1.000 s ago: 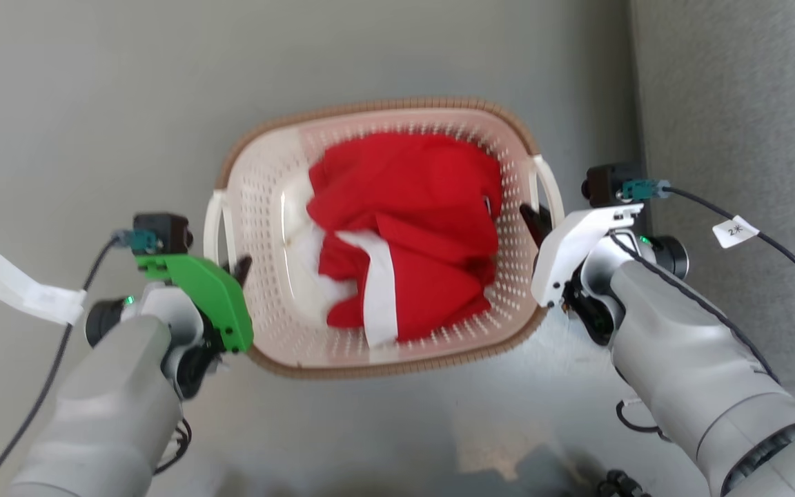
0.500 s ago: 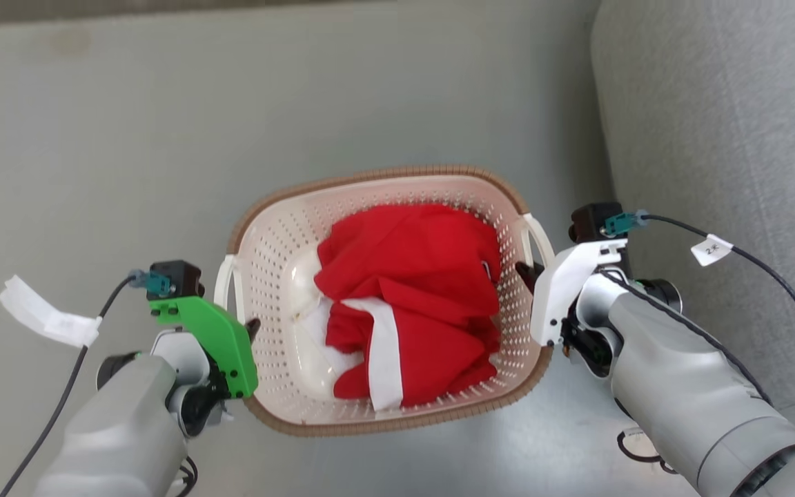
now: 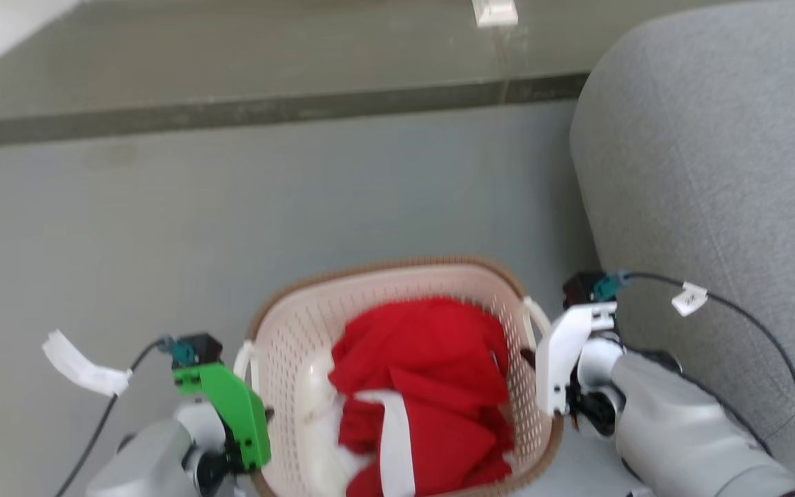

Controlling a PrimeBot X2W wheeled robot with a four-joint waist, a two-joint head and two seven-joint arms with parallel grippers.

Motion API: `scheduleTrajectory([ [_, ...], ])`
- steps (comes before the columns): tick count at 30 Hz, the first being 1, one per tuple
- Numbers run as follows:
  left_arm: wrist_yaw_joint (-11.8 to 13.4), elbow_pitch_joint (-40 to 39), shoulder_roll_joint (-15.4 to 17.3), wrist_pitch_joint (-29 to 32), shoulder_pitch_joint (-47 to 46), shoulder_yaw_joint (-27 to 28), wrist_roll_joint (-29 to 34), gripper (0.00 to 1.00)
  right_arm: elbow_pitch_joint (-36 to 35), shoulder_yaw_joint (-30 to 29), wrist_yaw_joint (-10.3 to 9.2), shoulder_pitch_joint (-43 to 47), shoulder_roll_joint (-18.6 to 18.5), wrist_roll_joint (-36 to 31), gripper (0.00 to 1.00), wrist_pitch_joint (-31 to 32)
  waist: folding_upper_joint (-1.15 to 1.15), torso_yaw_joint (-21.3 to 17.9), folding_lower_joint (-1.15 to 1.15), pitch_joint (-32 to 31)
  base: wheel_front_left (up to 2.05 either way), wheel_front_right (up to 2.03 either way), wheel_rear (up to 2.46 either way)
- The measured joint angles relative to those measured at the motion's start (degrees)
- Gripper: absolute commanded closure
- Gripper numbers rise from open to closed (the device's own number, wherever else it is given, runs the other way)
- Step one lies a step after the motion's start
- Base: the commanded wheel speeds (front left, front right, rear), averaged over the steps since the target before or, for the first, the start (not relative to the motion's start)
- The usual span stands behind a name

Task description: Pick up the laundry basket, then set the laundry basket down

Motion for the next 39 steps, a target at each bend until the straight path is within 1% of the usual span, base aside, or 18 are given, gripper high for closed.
scheduleTrajectory([
  [4, 0.0, 0.6, -0.3, 1.8, 2.3, -0.5, -1.1, 1.0, -0.1, 1.2, 0.0, 2.3, -0.1, 1.0, 1.0, 2.1, 0.0, 0.0, 0.0, -3.2, 0.0, 0.0, 0.0],
  [8, 0.0, 1.0, -0.3, 2.9, 2.9, -0.9, -1.7, 1.0, -0.4, 1.7, -0.01, 2.7, -0.1, 1.9, 1.0, 3.2, 0.0, 0.0, 0.0, -5.9, 0.0, 0.0, 0.0],
  [15, 0.0, 1.4, -0.4, 4.4, 2.9, -1.4, -2.6, 1.0, -0.4, 2.7, -0.09, 2.9, -0.3, 2.5, 1.0, 5.2, 0.0, -0.3, 0.0, -8.5, 0.0, 0.0, 0.0],
  [39, 0.0, 1.6, -0.4, 4.8, 2.9, -1.6, -3.1, 1.0, -0.4, 4.0, -0.1, 2.6, -0.4, 4.1, 1.0, 5.6, 0.0, -0.5, 0.0, -7.6, 0.0, 0.0, 0.0],
])
